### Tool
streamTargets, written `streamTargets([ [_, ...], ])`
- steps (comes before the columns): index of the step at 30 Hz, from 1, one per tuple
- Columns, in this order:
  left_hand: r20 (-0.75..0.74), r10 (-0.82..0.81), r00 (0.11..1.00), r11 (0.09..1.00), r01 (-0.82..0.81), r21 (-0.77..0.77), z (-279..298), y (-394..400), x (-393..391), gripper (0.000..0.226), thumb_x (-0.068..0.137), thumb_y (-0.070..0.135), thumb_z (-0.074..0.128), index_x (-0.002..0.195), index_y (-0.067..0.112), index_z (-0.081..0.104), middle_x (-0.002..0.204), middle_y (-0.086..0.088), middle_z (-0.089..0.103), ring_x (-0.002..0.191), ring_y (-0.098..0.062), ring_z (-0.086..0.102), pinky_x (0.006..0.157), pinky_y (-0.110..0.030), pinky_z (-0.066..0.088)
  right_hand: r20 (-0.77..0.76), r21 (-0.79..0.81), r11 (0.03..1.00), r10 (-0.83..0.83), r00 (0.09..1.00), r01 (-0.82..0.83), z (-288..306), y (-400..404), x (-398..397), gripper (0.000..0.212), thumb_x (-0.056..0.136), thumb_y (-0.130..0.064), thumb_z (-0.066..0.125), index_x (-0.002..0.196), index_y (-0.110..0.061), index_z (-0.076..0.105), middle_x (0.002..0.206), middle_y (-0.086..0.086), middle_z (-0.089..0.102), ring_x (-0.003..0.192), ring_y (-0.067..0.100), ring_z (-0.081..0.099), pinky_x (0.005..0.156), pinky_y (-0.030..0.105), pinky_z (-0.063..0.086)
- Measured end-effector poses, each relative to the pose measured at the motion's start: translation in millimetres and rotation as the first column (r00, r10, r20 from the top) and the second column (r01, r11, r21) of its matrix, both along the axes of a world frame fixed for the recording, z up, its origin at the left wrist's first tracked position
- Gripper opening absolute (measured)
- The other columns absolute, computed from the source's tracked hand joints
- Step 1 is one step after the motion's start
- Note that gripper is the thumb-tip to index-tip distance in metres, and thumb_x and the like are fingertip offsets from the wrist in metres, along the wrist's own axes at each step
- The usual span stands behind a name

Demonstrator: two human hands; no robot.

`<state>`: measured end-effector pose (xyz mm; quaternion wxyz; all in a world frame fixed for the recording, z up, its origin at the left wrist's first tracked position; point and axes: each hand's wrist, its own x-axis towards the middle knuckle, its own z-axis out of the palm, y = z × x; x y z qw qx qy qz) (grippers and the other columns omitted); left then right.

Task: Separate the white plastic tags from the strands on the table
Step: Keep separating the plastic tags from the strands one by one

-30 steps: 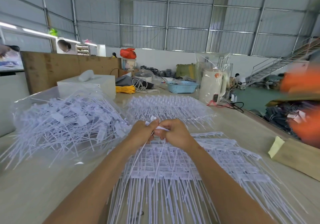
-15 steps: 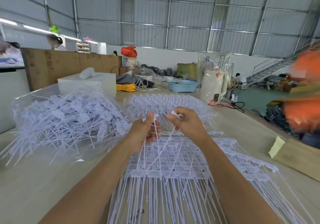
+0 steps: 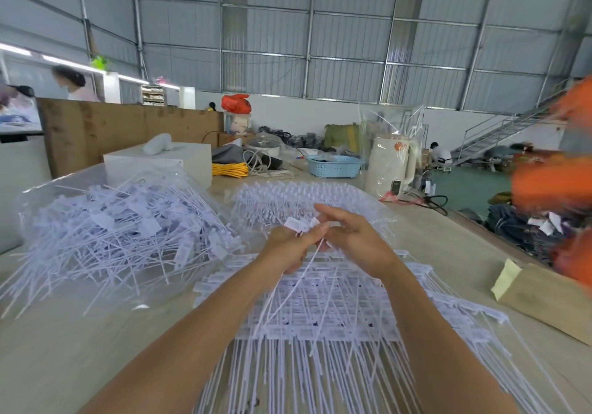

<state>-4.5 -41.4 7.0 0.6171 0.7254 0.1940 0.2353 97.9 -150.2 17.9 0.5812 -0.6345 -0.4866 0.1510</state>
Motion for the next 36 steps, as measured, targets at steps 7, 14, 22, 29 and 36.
streamTargets([
  [7, 0.103, 0.120, 0.987, 0.976, -0.136, 0.168, 2.7, -5.9, 18.0, 0.033, 0.093, 0.031, 0.058, 0.063, 0.019, 0.060, 0.036, 0.013, 0.050, 0.033, 0.003, 0.044, 0.038, -0.014, 0.032, 0.128, -0.287, 0.958, 0.011, 0.992, 0.027, 1.0, -14.7, 11.0, 0.016, 0.091, -0.018, 0.060, 0.077, -0.014, 0.067, 0.066, -0.006, 0.066, 0.054, 0.007, 0.057, 0.059, 0.019, 0.048],
  [14, -0.002, 0.055, 0.998, 0.977, -0.053, 0.204, -0.8, -6.2, 19.6, 0.043, 0.092, 0.039, 0.056, 0.059, 0.014, 0.064, 0.039, 0.005, 0.054, 0.032, -0.006, 0.045, 0.033, -0.015, 0.030, 0.170, -0.218, 0.976, 0.012, 0.985, 0.026, -8.9, -6.7, 9.7, 0.016, 0.092, -0.013, 0.058, 0.080, -0.010, 0.067, 0.065, -0.004, 0.062, 0.058, 0.009, 0.054, 0.055, 0.019, 0.046],
  [22, -0.284, 0.064, 0.957, 0.998, -0.062, 0.014, 5.4, -2.5, 20.2, 0.028, 0.090, 0.021, 0.049, 0.064, 0.009, 0.045, 0.043, -0.003, 0.040, 0.022, -0.009, 0.027, 0.036, -0.007, 0.022, 0.472, -0.186, 0.964, -0.080, 0.878, 0.188, -19.3, 8.1, 12.9, 0.013, 0.082, -0.010, 0.070, 0.079, 0.003, 0.070, 0.067, 0.016, 0.063, 0.061, 0.018, 0.055, 0.065, 0.032, 0.045],
  [29, -0.090, -0.321, 0.943, 0.901, 0.275, -0.337, 32.6, 13.0, -7.1, 0.045, 0.097, 0.043, 0.040, 0.059, 0.019, 0.034, 0.033, 0.009, 0.025, 0.024, -0.004, 0.020, 0.029, -0.013, 0.013, 0.411, -0.072, 0.978, -0.148, 0.899, 0.194, -27.4, -0.7, 27.9, 0.026, 0.082, -0.003, 0.067, 0.062, 0.010, 0.060, 0.058, 0.018, 0.055, 0.056, 0.015, 0.047, 0.062, 0.028, 0.039],
  [36, 0.027, -0.055, 0.998, 0.896, 0.062, -0.440, 42.1, 56.4, -49.6, 0.040, 0.098, 0.043, 0.044, 0.070, 0.015, 0.042, 0.042, 0.005, 0.036, 0.033, -0.009, 0.037, 0.034, -0.013, 0.034, 0.384, -0.174, 0.975, -0.062, 0.921, 0.138, -44.3, 15.4, 23.8, 0.038, 0.089, -0.025, 0.061, 0.063, 0.002, 0.061, 0.056, 0.006, 0.057, 0.053, 0.018, 0.054, 0.061, 0.026, 0.044],
])
